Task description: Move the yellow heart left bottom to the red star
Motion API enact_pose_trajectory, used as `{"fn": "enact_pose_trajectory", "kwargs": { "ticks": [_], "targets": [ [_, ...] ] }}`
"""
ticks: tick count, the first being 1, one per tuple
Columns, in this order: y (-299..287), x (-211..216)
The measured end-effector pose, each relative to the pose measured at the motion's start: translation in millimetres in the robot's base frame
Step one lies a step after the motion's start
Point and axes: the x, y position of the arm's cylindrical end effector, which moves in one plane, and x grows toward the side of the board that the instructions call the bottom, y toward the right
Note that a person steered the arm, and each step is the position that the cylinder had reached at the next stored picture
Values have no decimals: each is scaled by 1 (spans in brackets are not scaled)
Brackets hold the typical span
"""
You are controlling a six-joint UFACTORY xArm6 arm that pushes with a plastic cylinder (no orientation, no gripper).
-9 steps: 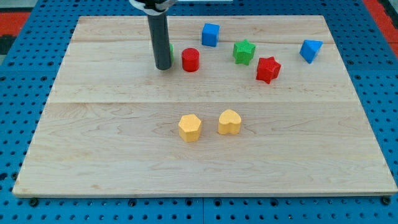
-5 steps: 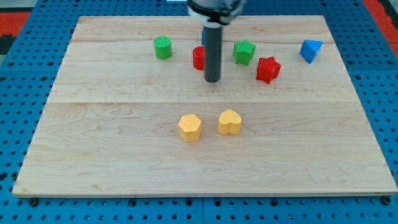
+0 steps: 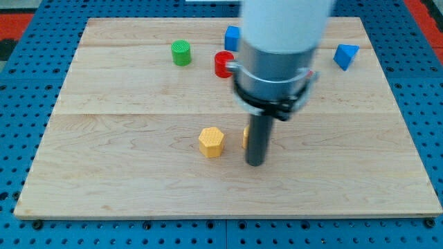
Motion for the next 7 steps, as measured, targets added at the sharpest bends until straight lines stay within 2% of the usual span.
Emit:
{"fn": "enact_pose_trajectory", "kwargs": {
  "ticks": [2, 5, 7],
  "targets": [
    [-4, -48],
    [116, -39],
    [77, -43]
  ]
}}
